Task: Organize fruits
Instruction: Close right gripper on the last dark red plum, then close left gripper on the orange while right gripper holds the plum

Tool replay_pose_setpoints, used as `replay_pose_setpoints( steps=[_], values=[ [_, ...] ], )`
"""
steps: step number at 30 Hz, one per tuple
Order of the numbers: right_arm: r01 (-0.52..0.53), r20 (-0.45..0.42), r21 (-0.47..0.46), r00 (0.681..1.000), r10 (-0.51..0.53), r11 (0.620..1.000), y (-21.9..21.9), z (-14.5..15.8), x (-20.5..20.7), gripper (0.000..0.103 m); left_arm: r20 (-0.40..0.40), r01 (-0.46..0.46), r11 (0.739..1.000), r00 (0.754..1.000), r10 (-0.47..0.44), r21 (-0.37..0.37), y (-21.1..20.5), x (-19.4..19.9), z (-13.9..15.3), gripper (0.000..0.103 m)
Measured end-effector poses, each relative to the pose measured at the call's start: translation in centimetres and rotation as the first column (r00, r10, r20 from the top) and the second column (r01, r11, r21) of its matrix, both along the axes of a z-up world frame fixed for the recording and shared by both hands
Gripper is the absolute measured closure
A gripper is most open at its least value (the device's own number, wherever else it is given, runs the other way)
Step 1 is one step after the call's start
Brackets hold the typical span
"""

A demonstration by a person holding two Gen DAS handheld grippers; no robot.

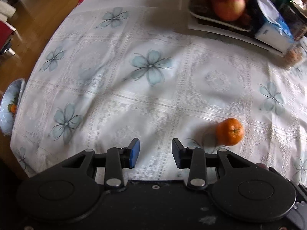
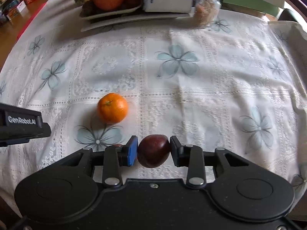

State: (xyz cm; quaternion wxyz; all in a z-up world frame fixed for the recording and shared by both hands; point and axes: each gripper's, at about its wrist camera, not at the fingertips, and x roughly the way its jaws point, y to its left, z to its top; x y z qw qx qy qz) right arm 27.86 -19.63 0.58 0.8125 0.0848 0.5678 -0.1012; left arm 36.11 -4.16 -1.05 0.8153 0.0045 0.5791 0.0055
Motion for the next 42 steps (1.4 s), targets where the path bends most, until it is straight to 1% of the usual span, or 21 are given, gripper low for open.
replay_pose_setpoints(
  steps=[6, 10, 15, 19, 25, 32, 36, 39, 42],
  values=[
    [0.057, -0.028, 0.024, 0.998, -0.056, 0.998, -2.8, 1.0, -0.7, 0.058, 0.036, 0.051, 0.997, 0.998, -0.049, -0.056, -2.0, -0.3, 0.0, 0.064],
    [0.093, -0.053, 0.024, 0.994, -0.092, 0.995, -4.4, 1.3, -1.3, 0.058, 0.066, 0.083, 0.993, 0.995, -0.077, -0.086, -3.3, -0.4, 0.3, 0.064],
    [0.161, -0.095, 0.048, 0.983, -0.156, 0.986, -6.5, 1.5, -2.2, 0.058, 0.097, 0.132, 0.987, 0.988, -0.123, -0.093, -5.2, -0.6, 0.0, 0.064],
    [0.199, -0.096, 0.061, 0.977, -0.193, 0.978, -7.5, 1.9, -2.6, 0.058, 0.114, 0.149, 0.986, 0.984, -0.139, -0.079, -6.7, -0.4, -0.4, 0.064],
    [0.237, -0.077, 0.032, 0.969, -0.234, 0.971, -8.2, 2.4, -2.8, 0.058, 0.11, 0.154, 0.984, 0.984, -0.143, -0.094, -8.3, 0.2, -1.2, 0.063],
    [0.288, -0.106, 0.077, 0.954, -0.279, 0.955, -9.6, 2.1, -2.8, 0.058, 0.077, 0.147, 0.987, 0.987, -0.142, -0.062, -9.8, 0.8, -2.6, 0.061],
    [0.3, -0.109, 0.072, 0.95, -0.292, 0.951, -9.8, 2.1, -2.9, 0.058, 0.07, 0.123, 0.99, 0.99, -0.119, -0.067, -9.8, 1.2, -2.9, 0.061],
    [0.304, -0.114, 0.058, 0.948, -0.297, 0.951, -9.8, 2.1, -2.8, 0.058, 0.072, 0.124, 0.989, 0.99, -0.118, -0.076, -9.6, 1.3, -2.9, 0.061],
    [0.298, -0.119, 0.062, 0.95, -0.289, 0.953, -9.6, 2.3, -2.8, 0.058, 0.052, 0.118, 0.99, 0.992, -0.114, -0.078, -9.4, 1.2, -2.8, 0.062]
  ],
)
